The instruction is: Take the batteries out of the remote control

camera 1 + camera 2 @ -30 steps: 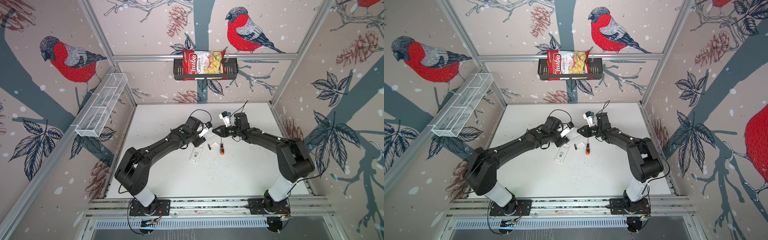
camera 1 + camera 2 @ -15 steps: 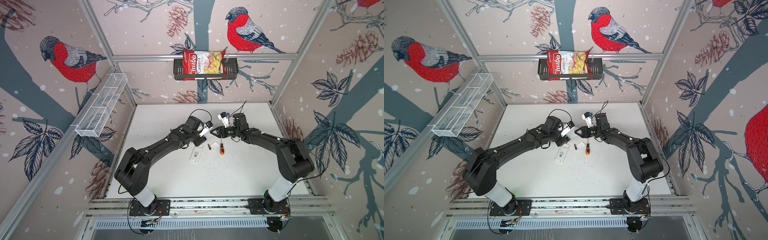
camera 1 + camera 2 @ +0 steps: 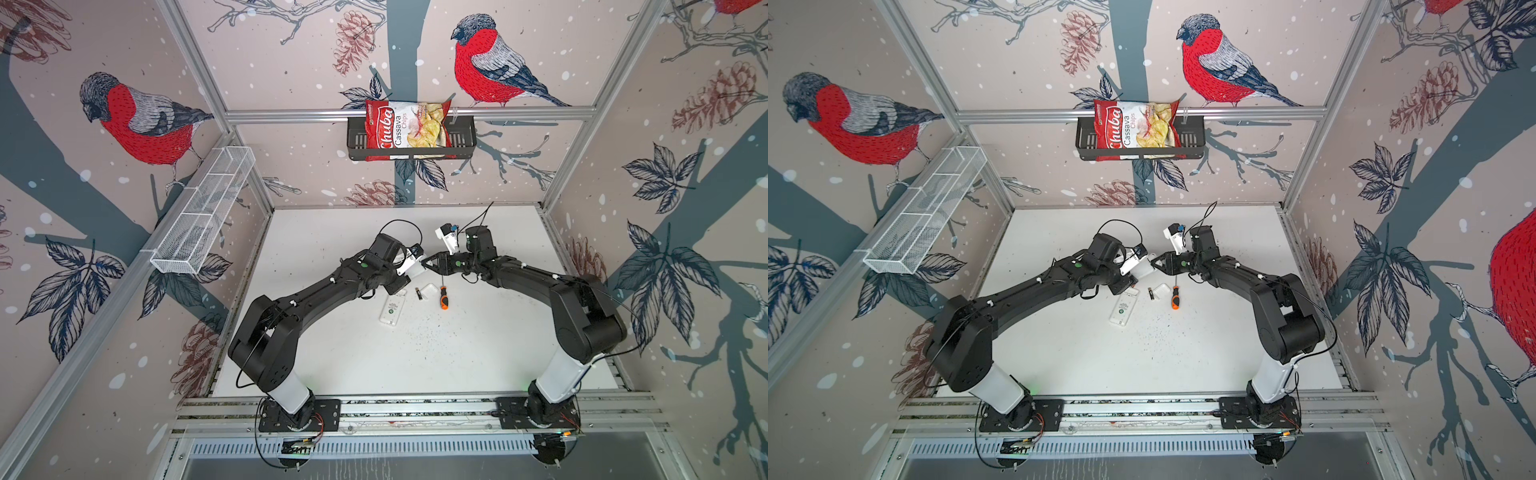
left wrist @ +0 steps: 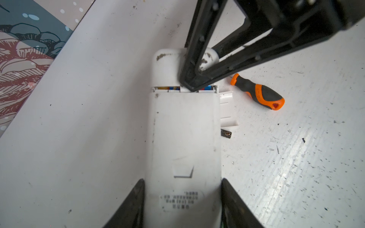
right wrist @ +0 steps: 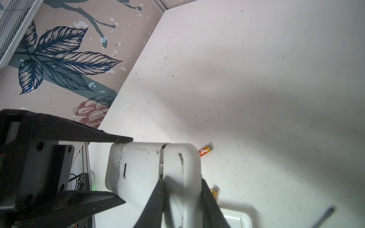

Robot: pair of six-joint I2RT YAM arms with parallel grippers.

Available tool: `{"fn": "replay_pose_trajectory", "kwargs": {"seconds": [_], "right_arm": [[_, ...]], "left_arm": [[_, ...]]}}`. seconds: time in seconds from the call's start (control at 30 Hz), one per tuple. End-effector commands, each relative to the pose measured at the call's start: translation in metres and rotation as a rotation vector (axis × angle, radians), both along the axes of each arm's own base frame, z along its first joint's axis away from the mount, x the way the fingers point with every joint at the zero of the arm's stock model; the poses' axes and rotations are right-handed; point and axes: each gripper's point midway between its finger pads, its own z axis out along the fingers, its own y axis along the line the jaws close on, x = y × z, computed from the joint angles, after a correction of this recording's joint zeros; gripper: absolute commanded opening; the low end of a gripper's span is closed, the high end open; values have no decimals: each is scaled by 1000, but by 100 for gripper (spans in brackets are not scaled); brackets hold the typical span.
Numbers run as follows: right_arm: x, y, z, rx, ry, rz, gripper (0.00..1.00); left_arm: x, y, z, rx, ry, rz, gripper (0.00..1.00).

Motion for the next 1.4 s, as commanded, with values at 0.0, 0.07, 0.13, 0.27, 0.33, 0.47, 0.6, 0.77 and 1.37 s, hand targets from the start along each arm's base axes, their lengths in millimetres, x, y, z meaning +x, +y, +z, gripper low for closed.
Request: {"fn": "replay_pose_trajectory", "kwargs": {"seconds": [0.0,0.07,0.13,0.27,0.33,0.47,0.6,0.77,1.37], "right_arm": [[1,-3,-3,-29,-12,-8,44],[2,-4,0,-30,-23,-15,48],[4,-6,3,-40,-32,-26,48],[6,-9,7,-59,-50,-37,41],[7,-11,9,-62,-55,-43,33],[7,-12,9,-67,-57,-47,27],[7,-13,11,-74,-65,-56,27],[8,-13,15,-72,-71,-56,26],[3,-12,23,-32,-78,-43,23]], "left_arm": [[9,-17,25,-100,-71,-33,29],[9,-17,24,-97,-69,-33,29],[9,-17,22,-92,-68,-31,29],[9,-17,22,-90,-67,-33,29],[9,-17,23,-91,-67,-33,29],[9,-17,21,-90,-62,-33,29],[9,-18,19,-89,-59,-34,29],[10,-18,17,-86,-56,-33,29],[13,-18,12,-82,-48,-30,29]]}}
